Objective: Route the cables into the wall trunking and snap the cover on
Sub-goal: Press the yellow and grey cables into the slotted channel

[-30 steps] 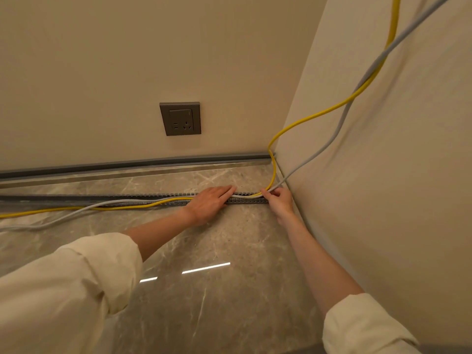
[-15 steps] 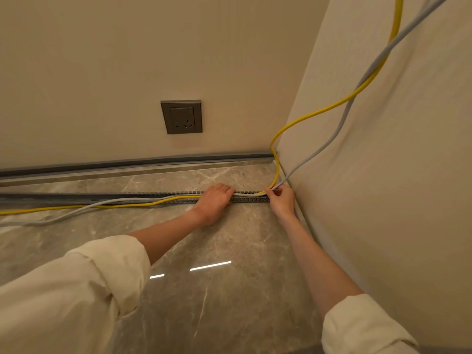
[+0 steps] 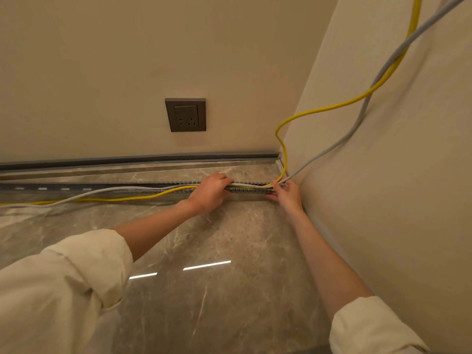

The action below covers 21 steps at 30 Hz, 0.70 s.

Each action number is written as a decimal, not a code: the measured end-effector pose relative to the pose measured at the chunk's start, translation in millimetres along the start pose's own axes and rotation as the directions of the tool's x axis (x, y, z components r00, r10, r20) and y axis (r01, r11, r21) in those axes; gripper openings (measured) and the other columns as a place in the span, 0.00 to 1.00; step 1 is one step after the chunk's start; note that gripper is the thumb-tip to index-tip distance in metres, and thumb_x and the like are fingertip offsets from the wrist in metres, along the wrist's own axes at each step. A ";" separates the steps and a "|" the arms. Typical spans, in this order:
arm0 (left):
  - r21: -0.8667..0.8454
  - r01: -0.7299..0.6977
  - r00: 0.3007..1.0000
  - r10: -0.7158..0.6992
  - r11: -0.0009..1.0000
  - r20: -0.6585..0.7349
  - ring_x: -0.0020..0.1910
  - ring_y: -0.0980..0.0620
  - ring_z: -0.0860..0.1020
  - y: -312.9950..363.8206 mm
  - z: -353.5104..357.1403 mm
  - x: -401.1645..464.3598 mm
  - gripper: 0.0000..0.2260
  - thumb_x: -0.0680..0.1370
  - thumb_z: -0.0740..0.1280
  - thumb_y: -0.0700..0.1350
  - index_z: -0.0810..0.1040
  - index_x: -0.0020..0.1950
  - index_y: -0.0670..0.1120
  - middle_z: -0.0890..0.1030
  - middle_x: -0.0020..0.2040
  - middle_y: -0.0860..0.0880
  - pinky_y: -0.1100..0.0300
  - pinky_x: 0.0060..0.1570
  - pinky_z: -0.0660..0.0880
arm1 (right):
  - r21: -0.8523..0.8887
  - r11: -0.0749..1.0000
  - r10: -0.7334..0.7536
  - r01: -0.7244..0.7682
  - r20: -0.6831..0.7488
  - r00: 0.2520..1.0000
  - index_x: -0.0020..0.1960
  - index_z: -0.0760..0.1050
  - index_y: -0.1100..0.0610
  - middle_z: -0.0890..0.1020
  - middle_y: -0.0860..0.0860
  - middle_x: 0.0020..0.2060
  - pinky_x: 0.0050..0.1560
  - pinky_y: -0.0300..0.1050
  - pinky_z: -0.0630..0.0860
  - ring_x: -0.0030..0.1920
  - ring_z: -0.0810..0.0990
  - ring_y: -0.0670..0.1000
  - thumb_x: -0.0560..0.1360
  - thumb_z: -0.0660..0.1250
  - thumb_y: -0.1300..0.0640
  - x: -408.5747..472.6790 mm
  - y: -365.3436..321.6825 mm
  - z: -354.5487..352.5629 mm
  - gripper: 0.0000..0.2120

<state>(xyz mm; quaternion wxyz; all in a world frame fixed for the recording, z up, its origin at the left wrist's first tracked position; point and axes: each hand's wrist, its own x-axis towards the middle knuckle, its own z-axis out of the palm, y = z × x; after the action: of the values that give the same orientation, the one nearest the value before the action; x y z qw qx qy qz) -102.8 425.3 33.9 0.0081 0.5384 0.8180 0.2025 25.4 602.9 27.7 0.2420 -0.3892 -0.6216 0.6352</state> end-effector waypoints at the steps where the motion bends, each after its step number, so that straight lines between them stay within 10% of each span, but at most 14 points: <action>1: -0.002 -0.008 1.000 0.008 1.000 0.006 0.54 0.40 0.75 0.0 -1.6 -0.2 0.17 0.75 0.64 0.36 0.73 0.64 0.40 0.79 0.54 0.39 0.48 0.52 0.71 | 0.012 1.000 -0.004 0.004 0.005 1.000 0.43 0.70 0.58 0.78 0.63 0.47 0.33 0.38 0.81 0.43 0.80 0.57 0.79 0.61 0.65 0.9 0.3 -0.3 0.07; 9: 0.091 -0.154 0.988 0.156 0.984 -0.014 0.45 0.46 0.74 1.7 -9.7 -3.0 0.29 0.78 0.61 0.35 0.59 0.74 0.58 0.78 0.49 0.42 0.52 0.42 0.72 | -0.008 1.000 -0.016 0.015 -0.025 1.000 0.51 0.70 0.62 0.79 0.66 0.52 0.32 0.36 0.79 0.45 0.79 0.56 0.79 0.61 0.63 1.5 -2.1 3.2 0.02; 21: 0.141 -0.166 0.982 0.176 0.976 -0.063 0.47 0.44 0.75 -0.8 -10.0 -1.6 0.26 0.76 0.64 0.34 0.65 0.71 0.51 0.78 0.51 0.42 0.52 0.44 0.71 | 0.104 0.992 0.077 -0.071 -0.050 0.996 0.44 0.74 0.59 0.79 0.54 0.38 0.27 0.34 0.76 0.35 0.78 0.48 0.81 0.58 0.59 1.0 -13.1 4.1 0.09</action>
<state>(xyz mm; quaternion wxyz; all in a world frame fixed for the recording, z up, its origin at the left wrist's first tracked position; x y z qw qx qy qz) -105.2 420.4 42.5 -0.0763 0.5980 0.7803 0.1667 19.3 602.7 39.9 0.2546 -0.4162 -0.5669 0.6638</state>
